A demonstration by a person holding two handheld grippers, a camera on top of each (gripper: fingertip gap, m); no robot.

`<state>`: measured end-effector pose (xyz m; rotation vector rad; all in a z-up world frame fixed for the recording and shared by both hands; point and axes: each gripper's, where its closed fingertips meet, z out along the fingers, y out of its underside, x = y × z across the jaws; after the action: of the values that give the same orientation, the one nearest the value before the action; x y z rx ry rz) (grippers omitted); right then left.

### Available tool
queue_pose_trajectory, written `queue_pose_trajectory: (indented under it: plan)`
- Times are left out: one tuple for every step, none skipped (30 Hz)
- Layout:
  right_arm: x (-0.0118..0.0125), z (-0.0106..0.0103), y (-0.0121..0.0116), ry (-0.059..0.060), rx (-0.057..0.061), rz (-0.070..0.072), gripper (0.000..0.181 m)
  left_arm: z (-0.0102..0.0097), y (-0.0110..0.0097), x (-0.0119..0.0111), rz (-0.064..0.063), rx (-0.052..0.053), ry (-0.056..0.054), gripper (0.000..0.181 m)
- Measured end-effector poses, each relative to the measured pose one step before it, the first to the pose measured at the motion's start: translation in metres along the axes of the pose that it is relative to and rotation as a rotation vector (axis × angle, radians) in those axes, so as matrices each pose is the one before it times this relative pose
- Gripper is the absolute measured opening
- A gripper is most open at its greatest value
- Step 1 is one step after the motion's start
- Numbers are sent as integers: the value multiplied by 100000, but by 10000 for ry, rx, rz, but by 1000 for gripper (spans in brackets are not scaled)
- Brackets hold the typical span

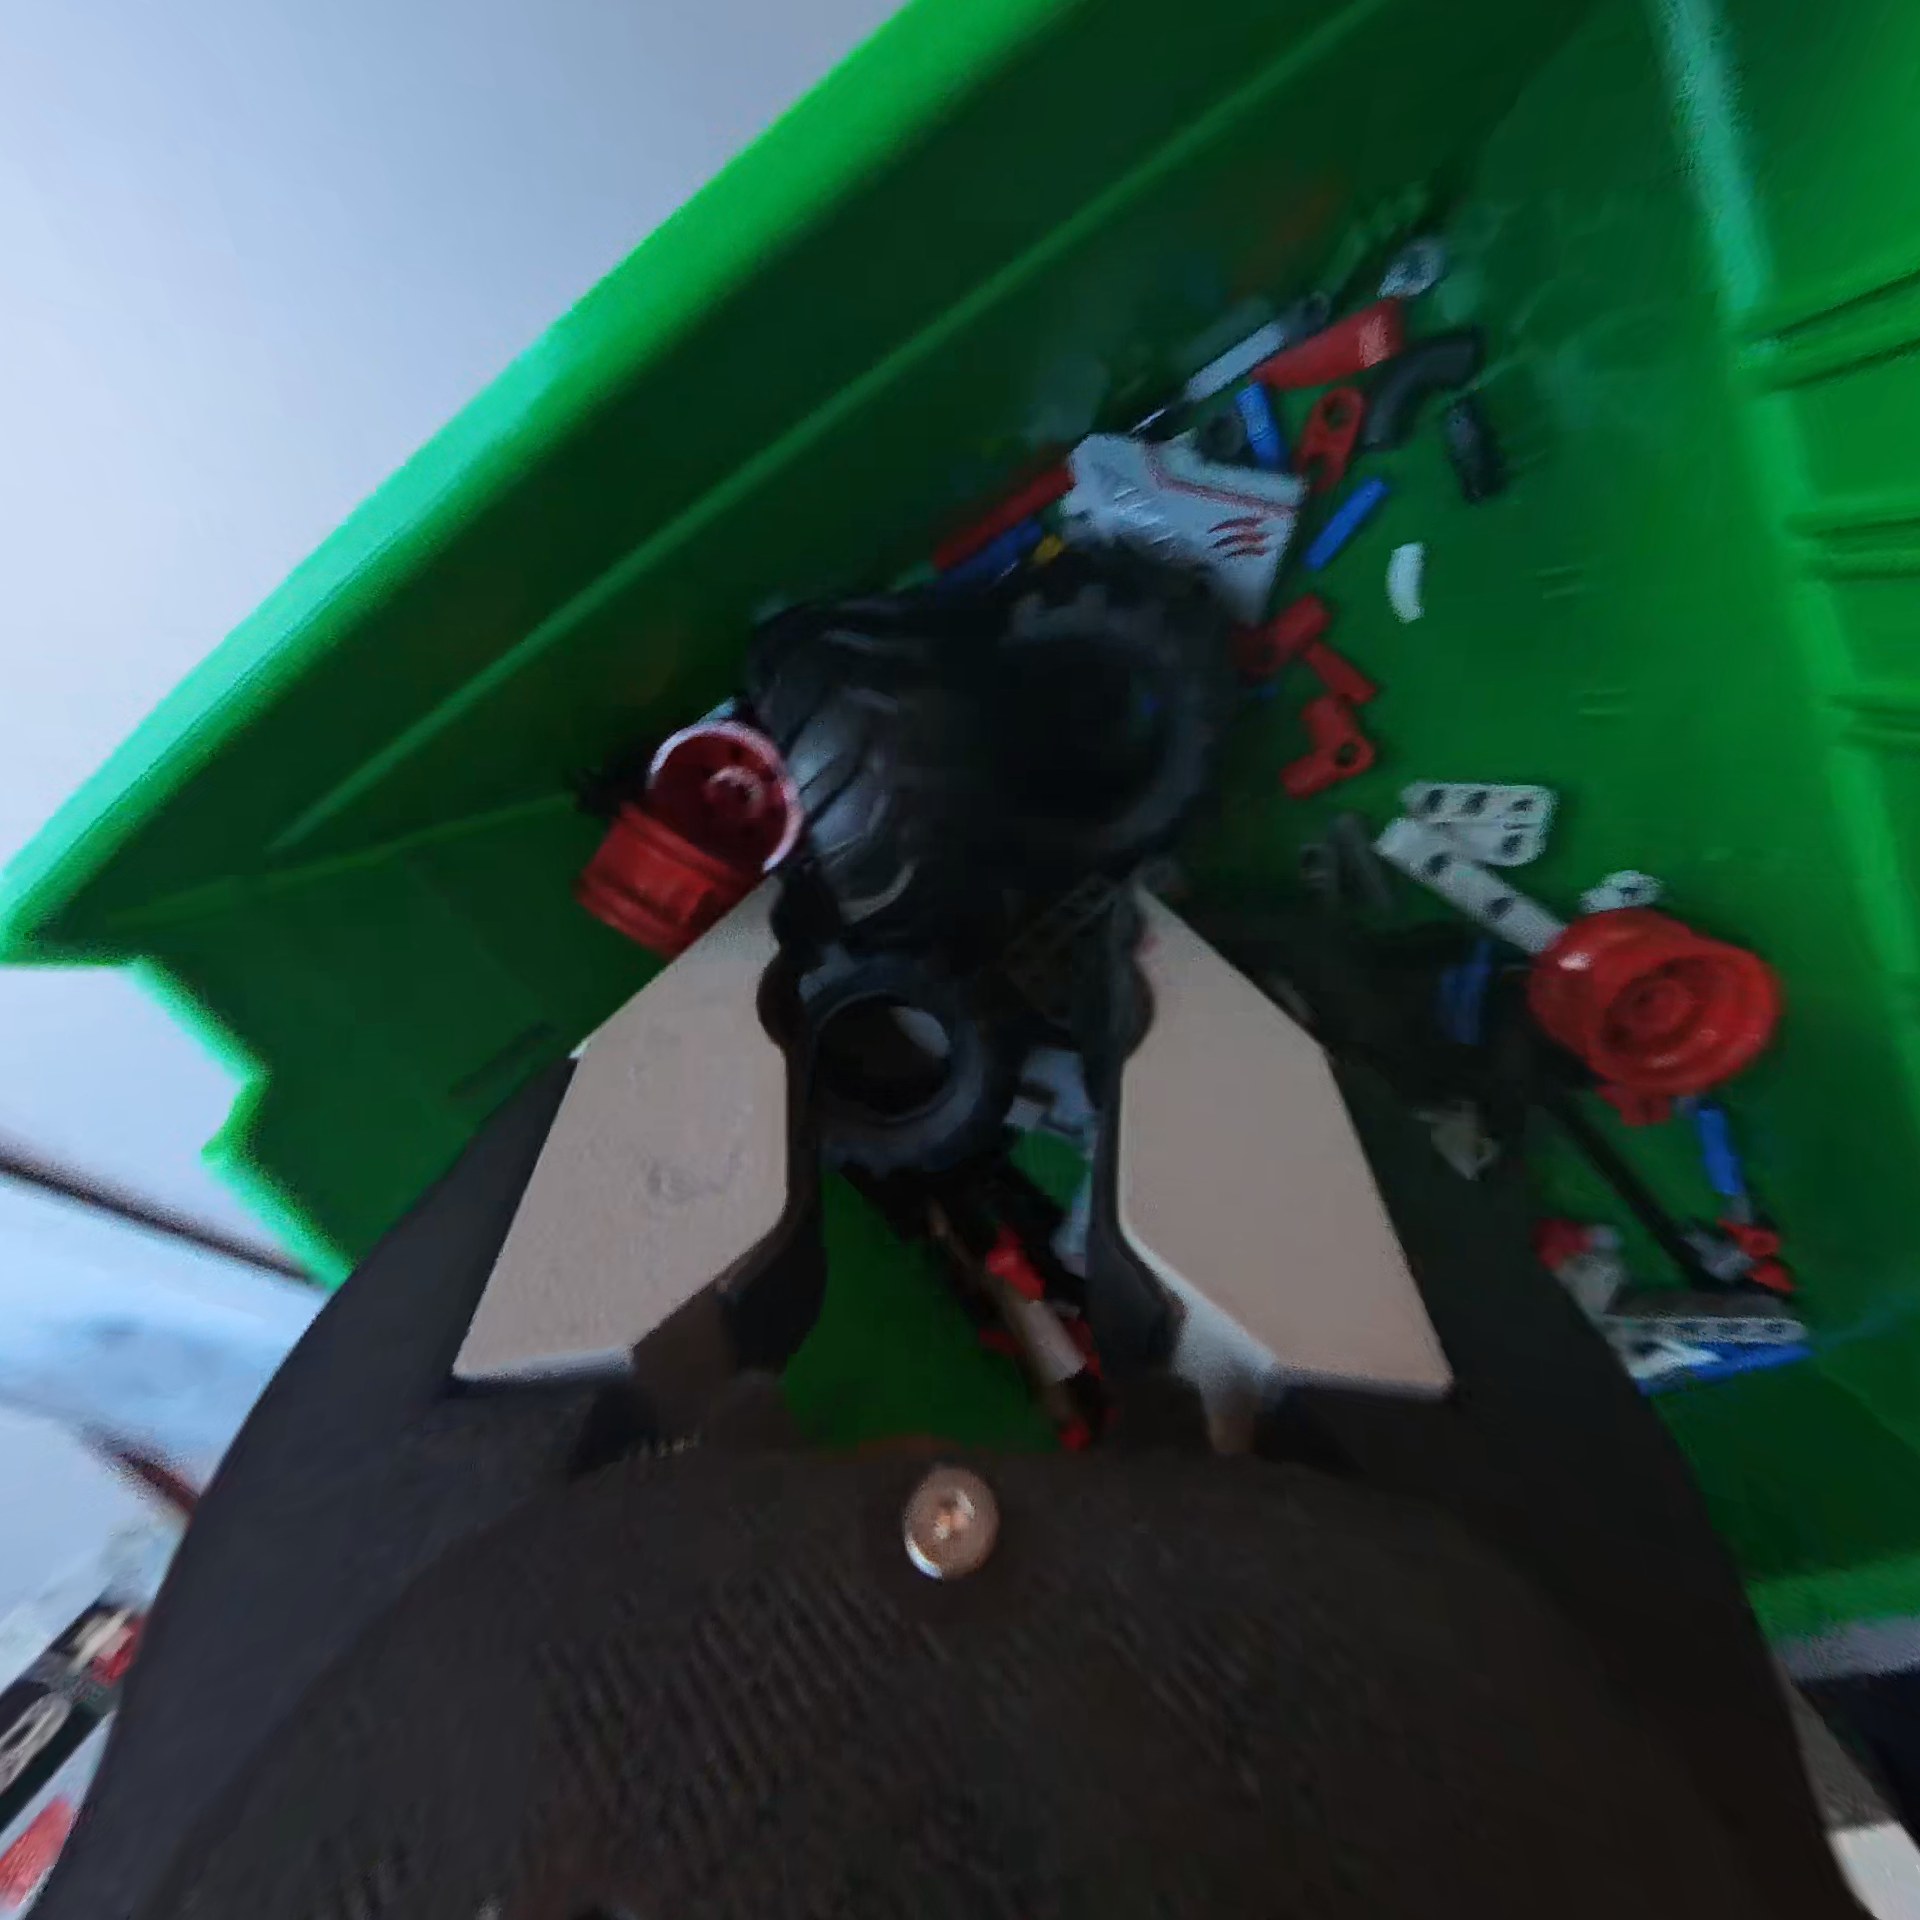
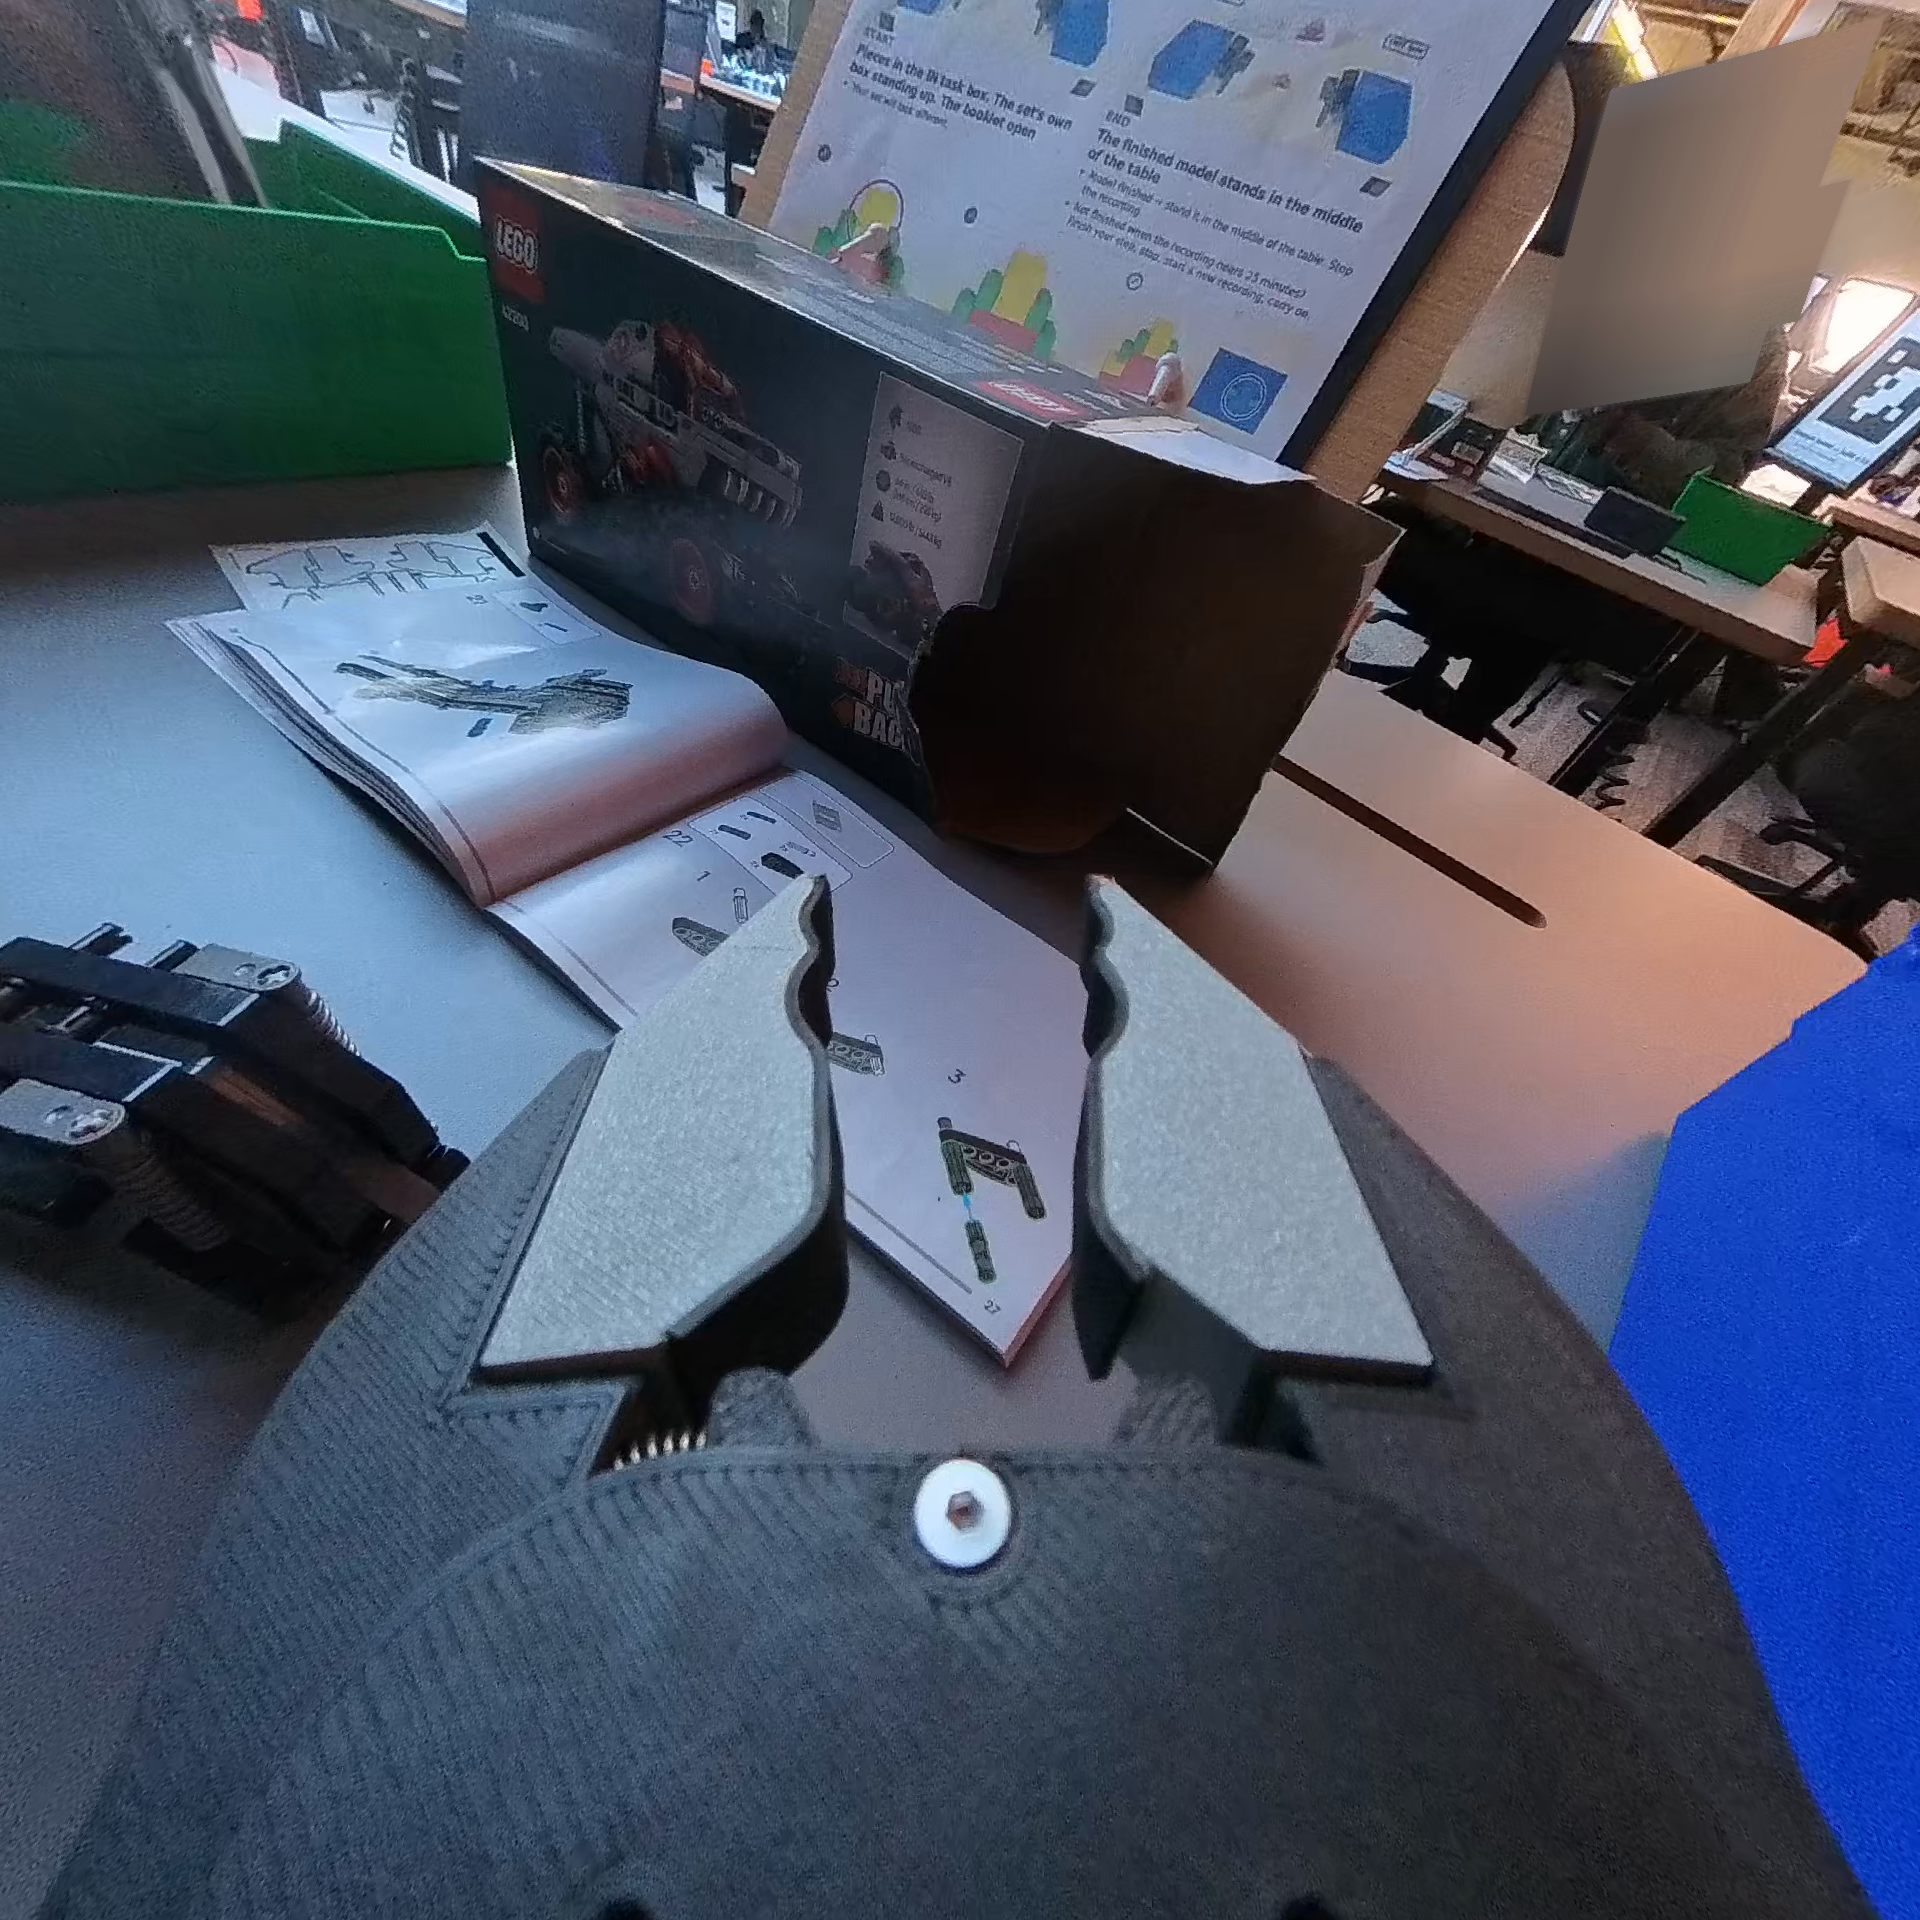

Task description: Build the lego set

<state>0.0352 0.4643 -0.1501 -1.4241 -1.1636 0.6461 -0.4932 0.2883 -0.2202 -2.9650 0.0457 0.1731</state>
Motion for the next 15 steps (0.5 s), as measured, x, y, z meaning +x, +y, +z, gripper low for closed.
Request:
queue_pose_trajectory:
  plan:
    - [0,-39,-32,8,12,-14,45,-69,606,-727,-49,-297,-445,58]
    - [-27,-52,-40,-2,18,-15,45,-249,462,-366,-62,-210,-244,59]
    - [-20,-27,-41,-2,16,-11,44,-499,16,297,64,84,98,60]
    - [-11,-25,-26,-8,8,-10,44,-713,-518,946,230,432,419,60]
    - [-8,6,-10,-6,-1,-2,44,-761,-783,1170,296,533,484,58]
    - [-7,6,-8,-18,1,4,44,-606,-685,1012,321,400,327,57]
    - [-25,21,7,-23,-8,5,44,-368,-505,892,389,235,188,55]
    - [0,14,33,-3,-10,8,43,-106,-287,793,401,98,119,53]
    - [8,6,33,3,-8,14,43,108,-90,663,307,-53,105,50]
    - [-19,24,28,-9,0,21,43,234,72,376,151,-185,19,50]
    - [-35,17,27,-18,-6,28,42,250,124,122,25,-212,-61,50]
    - [-34,28,34,-15,-15,23,42,216,120,-7,-42,-181,-78,51]
    - [-66,8,15,-16,-13,5,41,128,114,-52,-39,-146,-81,51]
    - [-114,1,-12,-43,-2,-15,41,48,40,-140,-24,-77,-133,50]
    - [-200,-34,-89,-87,36,-18,40,-24,-31,-101,-24,-14,-104,50]
